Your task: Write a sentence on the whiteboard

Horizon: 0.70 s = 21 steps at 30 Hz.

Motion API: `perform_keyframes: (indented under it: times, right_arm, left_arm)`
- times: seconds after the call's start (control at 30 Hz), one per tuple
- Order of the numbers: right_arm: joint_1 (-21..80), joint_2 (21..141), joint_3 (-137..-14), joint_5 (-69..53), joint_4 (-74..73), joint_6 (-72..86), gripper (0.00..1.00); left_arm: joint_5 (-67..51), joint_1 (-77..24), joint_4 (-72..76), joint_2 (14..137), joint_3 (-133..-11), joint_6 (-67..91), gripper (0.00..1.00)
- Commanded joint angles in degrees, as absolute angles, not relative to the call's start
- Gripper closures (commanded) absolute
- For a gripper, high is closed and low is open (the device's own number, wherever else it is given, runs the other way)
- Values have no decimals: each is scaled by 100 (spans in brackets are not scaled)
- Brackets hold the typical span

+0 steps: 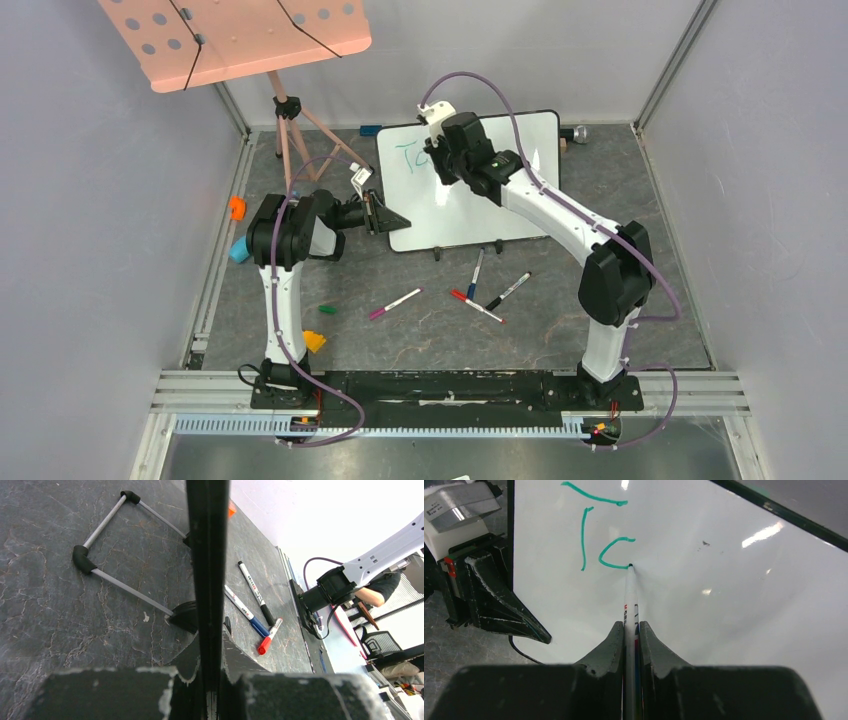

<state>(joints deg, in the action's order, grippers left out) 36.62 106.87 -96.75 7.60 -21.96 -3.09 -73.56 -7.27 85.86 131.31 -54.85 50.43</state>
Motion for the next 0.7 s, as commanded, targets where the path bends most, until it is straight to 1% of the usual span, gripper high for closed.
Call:
perform_keyframes:
  times: [0.0,0.2,0.47,0.67]
  right_arm:
    - [3568,10812,-10112,1064,-2193,-343,100]
    - [3561,10981,-10340,994,-2231,-383,100]
    - [3568,11056,-10384,565,-2211,-387,100]
    - [3541,10758,-10166,121,-2003,-369,100]
  left_arm:
    - [-7385,-825,8921,13188,-5502,4825,98]
    - [-7383,-826,8921,13197,-5502,4825,98]
    - [-7384,-819,8921,13201,-5513,4834,98]
    - [-7385,-824,8921,13201,-5511,4836,98]
